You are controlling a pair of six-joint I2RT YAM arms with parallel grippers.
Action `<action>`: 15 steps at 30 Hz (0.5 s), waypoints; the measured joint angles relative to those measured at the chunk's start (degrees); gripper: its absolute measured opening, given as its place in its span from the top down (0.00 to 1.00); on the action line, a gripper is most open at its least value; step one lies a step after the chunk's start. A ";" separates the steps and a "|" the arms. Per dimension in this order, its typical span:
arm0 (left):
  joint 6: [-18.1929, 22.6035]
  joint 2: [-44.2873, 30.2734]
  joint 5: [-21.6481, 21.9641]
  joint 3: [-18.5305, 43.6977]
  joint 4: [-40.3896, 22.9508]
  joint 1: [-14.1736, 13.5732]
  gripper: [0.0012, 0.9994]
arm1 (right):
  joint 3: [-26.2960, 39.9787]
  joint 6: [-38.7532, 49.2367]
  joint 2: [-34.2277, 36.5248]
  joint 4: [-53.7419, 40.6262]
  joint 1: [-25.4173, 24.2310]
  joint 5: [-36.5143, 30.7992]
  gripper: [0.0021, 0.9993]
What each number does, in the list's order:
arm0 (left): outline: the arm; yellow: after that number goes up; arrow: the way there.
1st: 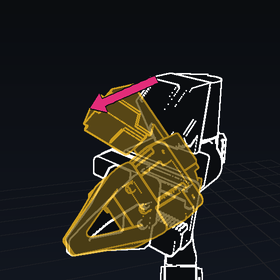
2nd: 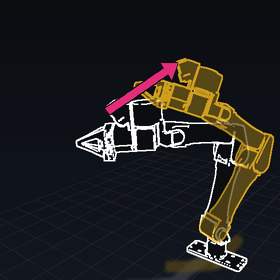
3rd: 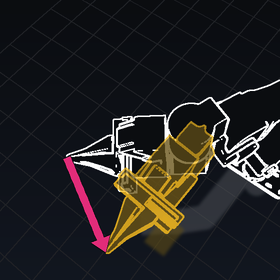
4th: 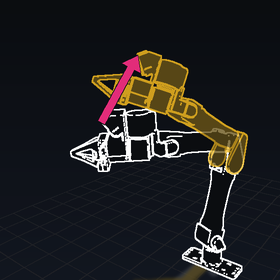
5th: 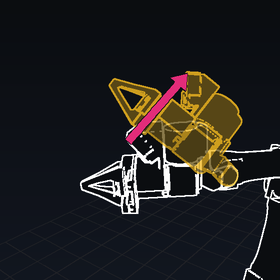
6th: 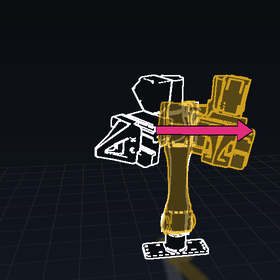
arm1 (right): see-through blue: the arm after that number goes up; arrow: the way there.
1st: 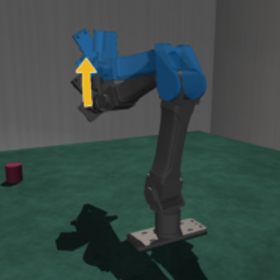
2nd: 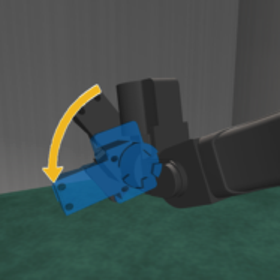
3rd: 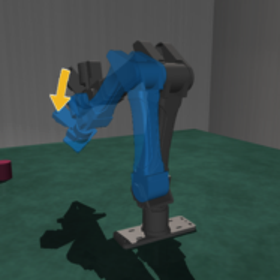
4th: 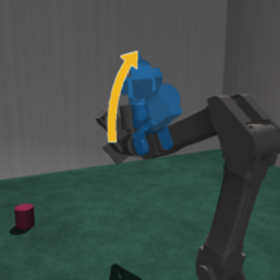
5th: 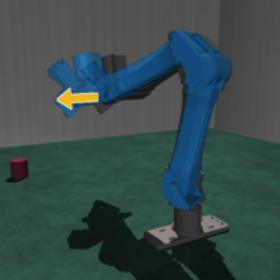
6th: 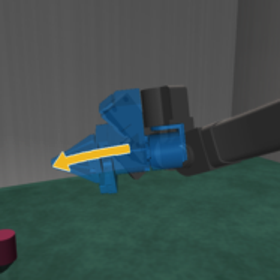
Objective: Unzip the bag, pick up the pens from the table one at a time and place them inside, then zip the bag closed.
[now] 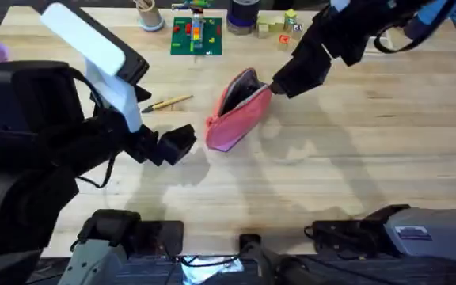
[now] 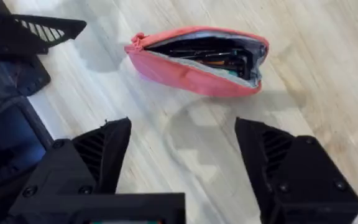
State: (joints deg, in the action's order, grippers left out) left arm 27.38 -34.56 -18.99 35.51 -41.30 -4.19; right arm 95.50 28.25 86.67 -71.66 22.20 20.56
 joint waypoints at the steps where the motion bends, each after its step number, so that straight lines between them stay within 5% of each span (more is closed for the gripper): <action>1: 0.00 0.02 0.37 0.00 0.11 0.00 0.01 | 0.00 -0.28 0.00 -0.02 0.00 0.00 0.00; 15: 0.00 -3.60 0.35 0.00 4.62 0.00 0.01 | 0.00 -1.49 0.00 -1.60 0.00 -1.93 0.00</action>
State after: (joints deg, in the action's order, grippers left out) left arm 27.38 -38.16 -18.64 35.51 -36.68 -4.19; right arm 95.50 26.75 86.67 -73.26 22.20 18.63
